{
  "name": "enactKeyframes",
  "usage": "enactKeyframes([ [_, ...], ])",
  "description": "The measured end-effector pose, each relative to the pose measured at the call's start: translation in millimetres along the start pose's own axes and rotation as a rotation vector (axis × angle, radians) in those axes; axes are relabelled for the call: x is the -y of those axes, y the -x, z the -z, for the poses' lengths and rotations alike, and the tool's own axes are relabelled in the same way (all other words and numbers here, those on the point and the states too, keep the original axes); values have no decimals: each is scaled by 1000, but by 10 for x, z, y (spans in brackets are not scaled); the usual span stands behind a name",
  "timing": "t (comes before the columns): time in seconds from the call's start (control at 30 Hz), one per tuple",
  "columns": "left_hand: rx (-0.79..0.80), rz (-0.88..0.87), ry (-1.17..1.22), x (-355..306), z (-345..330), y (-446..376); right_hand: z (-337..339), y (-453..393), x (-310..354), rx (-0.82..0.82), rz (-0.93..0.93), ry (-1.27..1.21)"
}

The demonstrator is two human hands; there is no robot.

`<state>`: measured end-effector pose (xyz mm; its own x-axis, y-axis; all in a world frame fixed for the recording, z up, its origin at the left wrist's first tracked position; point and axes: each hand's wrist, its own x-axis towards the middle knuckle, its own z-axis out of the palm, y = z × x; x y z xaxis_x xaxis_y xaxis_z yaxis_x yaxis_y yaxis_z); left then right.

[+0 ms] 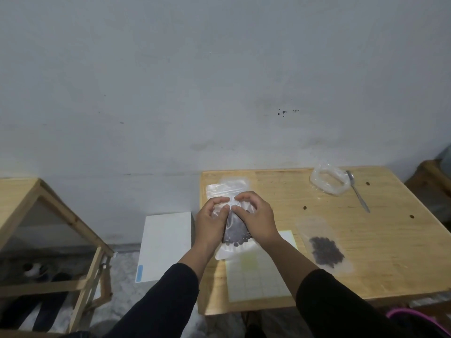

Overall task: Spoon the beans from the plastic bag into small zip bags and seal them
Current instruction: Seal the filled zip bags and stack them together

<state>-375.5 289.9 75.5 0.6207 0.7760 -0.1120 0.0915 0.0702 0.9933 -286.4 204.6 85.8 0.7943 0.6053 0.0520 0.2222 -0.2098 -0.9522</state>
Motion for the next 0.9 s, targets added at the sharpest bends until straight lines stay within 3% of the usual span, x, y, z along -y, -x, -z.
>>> enactKeyframes([
  [0.37, 41, 37, -68, -44, 19, -22, -38, -68, -36, -171, -163, -53],
  [0.6, -40, 34, -124, -1, -74, -175, 9, -156, -182, -88, -100, -15],
  [0.77, -84, 86, -190, 88, -139, -383, 114, -277, -284, 10, -135, -5],
  [0.9, -62, 91, -172, 189, -248, -557, 185, -468, -386, -16, -190, 87],
])
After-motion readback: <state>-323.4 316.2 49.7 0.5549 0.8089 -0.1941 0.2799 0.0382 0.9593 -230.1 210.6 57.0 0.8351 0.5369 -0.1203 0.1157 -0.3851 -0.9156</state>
